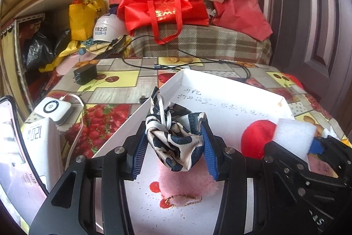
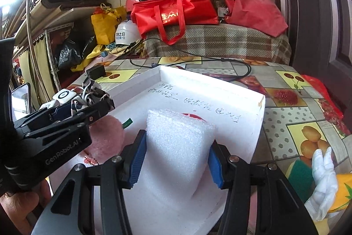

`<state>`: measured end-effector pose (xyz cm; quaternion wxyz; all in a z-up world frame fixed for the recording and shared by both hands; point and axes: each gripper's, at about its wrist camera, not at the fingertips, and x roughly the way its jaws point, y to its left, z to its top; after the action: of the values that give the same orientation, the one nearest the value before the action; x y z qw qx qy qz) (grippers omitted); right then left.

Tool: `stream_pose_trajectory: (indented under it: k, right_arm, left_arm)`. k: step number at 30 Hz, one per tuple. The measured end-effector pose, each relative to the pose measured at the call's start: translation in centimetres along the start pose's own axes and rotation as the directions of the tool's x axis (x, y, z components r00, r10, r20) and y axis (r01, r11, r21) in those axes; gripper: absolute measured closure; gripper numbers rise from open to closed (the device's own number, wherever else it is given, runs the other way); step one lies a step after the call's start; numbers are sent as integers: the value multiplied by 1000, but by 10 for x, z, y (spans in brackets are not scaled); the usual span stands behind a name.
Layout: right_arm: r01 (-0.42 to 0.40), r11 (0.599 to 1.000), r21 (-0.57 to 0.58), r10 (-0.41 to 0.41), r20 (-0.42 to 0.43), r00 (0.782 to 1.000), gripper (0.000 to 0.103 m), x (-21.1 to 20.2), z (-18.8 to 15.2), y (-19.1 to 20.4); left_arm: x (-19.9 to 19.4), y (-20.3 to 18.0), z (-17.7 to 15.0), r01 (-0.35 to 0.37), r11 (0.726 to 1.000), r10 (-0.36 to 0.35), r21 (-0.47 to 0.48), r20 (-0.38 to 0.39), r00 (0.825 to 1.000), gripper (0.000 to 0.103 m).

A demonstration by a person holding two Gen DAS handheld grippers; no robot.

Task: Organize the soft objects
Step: 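Carry both to the tray while the right tool releases the foam block inside, then open the left tool to drop the patterned scarf into the tray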

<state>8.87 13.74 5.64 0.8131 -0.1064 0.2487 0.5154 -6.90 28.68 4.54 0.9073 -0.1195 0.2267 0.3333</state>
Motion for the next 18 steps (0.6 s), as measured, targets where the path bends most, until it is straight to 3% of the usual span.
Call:
stream_pose_trajectory:
  k: [2,3,5,8,11,18]
  right_arm:
    - [7,1000,-5,-7,13,1000,25,-2,0,1]
    - [11,1000,-5,-10,20,1000,19,-3,0,1]
    - [16,1000,-2,-16,37,999,17,-6,0,1]
    - [21,1000,10,-21,53,998,11,-9,0,-1]
    - [20,999,29,-22,56,998,0,-9,0,-4]
    - [43,999,0,-43,129,991,0,-23,-3,3]
  left_arm:
    - [-1,0,0,-15,1000,15,0,5,1000,45]
    - [-2,0,0,-23,1000,23,-2,13,1000,40]
    - [-7,3,-1,-41,999,42,-21,40,998,18]
    - [-11,7,-2,-48,998,51,-41,61,997,7]
    - [-13,11,-2,-47,997,51,-56,70,996,0]
    - [-26,12,-4,-47,997,56,-65,140,989,0]
